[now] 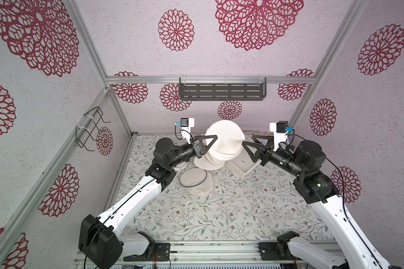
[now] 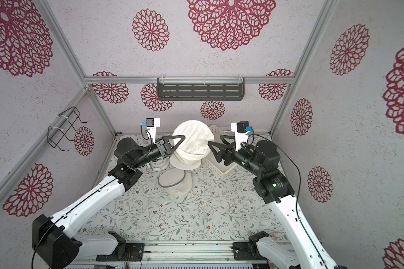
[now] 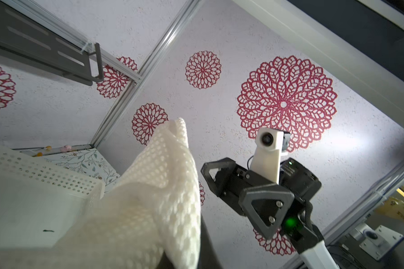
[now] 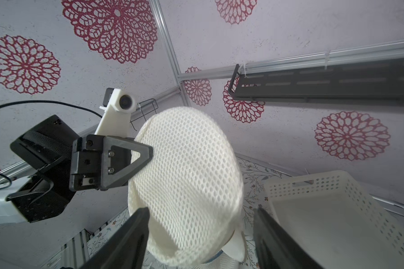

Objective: Turn the laundry bag inside out
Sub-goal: Turn over the laundry bag.

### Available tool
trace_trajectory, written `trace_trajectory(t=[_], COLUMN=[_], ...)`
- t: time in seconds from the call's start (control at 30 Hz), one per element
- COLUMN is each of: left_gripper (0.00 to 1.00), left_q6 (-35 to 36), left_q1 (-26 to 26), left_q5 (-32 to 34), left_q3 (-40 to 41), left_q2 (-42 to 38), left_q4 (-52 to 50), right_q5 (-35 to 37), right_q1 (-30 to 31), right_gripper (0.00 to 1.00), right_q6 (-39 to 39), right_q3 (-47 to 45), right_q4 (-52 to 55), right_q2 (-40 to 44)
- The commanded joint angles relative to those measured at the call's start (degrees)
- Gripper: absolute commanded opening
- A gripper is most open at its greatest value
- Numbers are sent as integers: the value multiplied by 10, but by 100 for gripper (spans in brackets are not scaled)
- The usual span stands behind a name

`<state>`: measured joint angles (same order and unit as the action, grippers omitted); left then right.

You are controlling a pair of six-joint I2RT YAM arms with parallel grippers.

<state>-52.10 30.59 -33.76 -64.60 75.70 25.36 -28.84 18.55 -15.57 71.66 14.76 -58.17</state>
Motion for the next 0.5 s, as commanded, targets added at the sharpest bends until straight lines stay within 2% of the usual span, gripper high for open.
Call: trace_trajectory(t=[0.0, 0.1, 0.2, 0.27, 0.37, 0.4, 0.47], left_gripper=[0, 0, 1, 3, 8, 10, 21], left_q6=[21, 17, 16, 16, 15, 17, 23], left_q1=[-4, -4, -3, -4, -4, -4, -6], left_q5=[-72, -85, -97, -97, -96, -95, -94], left_q3=[-2, -2, -4, -4, -5, -5, -5], left_q2=[5, 8, 12, 14, 19, 21, 23], left_q4=[9, 9, 9, 9, 9, 9, 8], right_q5=[-91, -104, -142, -185, -224, -229, -234], right_q1=[-15, -15, -15, -15, -15, -15, -16], right_gripper=[76, 78, 74, 62, 34, 23, 5], right_q6=[-44, -40, -49, -70, -106, -123, -158], right_q3=[36, 63, 59, 52, 34, 24, 7], right_q4=[24, 48, 40, 23, -13, -34, -75], right_q2=[-37, -69, -81, -87, -88, -85, -78])
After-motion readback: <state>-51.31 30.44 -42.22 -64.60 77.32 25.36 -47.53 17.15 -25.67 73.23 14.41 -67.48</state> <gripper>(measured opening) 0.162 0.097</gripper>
